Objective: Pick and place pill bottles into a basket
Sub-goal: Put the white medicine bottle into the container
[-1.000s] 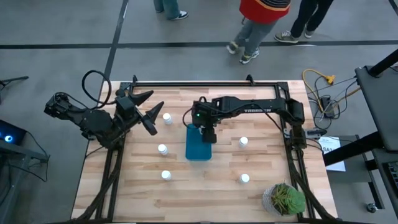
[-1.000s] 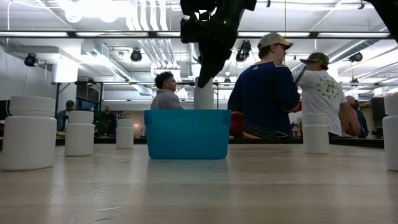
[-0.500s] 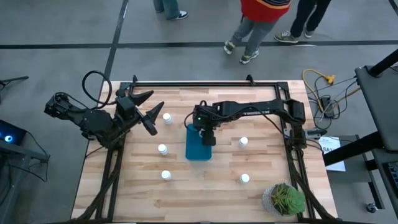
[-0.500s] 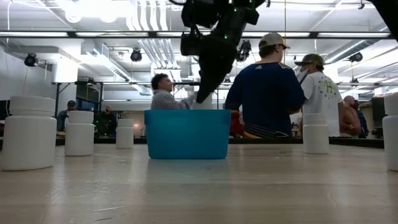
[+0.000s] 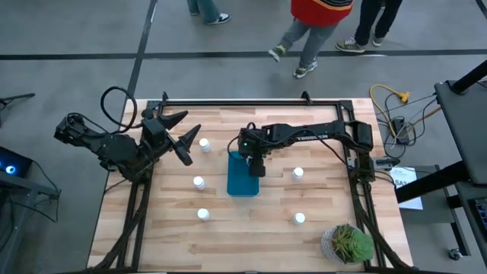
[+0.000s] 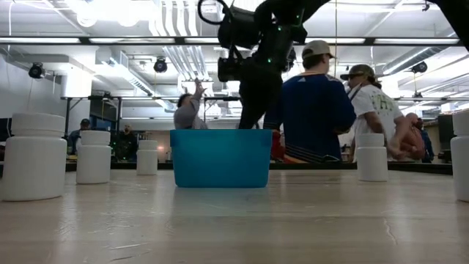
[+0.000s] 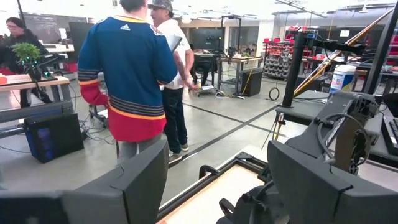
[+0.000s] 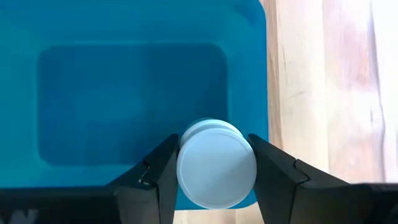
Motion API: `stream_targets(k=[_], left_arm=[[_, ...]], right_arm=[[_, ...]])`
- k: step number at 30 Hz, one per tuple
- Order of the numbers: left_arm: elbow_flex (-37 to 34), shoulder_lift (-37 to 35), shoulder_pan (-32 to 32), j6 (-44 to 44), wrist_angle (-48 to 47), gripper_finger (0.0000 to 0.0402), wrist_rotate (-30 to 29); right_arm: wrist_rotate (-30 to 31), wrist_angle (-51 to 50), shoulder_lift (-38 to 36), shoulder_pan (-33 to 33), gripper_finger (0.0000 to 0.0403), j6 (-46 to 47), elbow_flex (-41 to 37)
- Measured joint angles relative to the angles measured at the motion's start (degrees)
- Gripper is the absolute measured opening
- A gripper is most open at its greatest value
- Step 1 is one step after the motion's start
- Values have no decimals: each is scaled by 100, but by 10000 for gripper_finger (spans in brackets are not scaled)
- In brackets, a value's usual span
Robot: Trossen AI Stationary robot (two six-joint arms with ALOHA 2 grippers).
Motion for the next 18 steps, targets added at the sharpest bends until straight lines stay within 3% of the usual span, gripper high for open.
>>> stream_targets(k=[18], left_arm=[[0,0,-1,-2,-2,256,0]], right_arm=[[63,286,0,-18,165,79,-331]])
